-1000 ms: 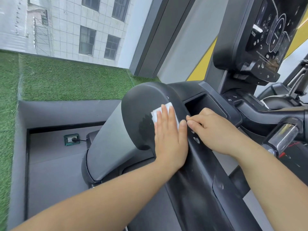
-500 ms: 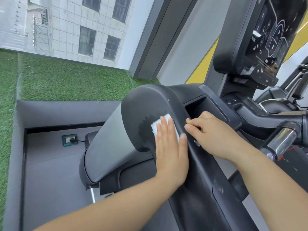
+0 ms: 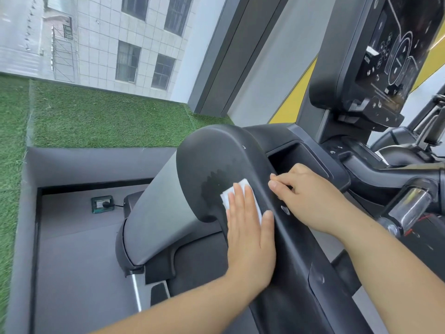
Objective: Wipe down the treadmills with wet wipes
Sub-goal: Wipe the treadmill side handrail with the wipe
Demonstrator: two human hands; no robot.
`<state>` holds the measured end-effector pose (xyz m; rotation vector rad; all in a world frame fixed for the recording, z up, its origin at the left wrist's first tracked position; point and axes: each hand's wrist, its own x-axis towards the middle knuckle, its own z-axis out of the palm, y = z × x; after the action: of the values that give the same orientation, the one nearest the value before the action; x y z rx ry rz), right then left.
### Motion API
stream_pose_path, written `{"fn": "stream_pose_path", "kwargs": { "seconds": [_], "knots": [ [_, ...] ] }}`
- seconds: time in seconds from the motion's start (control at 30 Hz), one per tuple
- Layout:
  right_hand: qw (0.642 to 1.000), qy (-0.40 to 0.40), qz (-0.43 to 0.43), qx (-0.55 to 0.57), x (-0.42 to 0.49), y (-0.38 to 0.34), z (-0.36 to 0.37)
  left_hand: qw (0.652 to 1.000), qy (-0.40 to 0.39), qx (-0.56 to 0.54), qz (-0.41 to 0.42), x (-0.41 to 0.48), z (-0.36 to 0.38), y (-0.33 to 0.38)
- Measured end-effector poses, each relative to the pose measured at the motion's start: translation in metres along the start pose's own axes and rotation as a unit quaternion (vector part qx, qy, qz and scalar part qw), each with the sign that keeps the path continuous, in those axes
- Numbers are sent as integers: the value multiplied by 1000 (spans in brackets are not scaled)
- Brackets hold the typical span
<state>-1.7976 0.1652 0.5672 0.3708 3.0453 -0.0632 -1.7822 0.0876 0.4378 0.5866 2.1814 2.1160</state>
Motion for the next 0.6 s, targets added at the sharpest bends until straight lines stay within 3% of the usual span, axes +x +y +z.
{"fn": "stream_pose_path", "kwargs": {
  "seconds": [0.2,0.43,0.6],
  "knots": [
    [1000,9,-11,-13,2,4,1,996,20,-37,-72,57,-10,8],
    [999,17,-14,-40,25,-4,-12,998,8,-52,-18,-3,0,-2],
    [998,5,-45,-47,45,-16,-10,992,50,-68,-91,47,-7,-5]
  ]
}}
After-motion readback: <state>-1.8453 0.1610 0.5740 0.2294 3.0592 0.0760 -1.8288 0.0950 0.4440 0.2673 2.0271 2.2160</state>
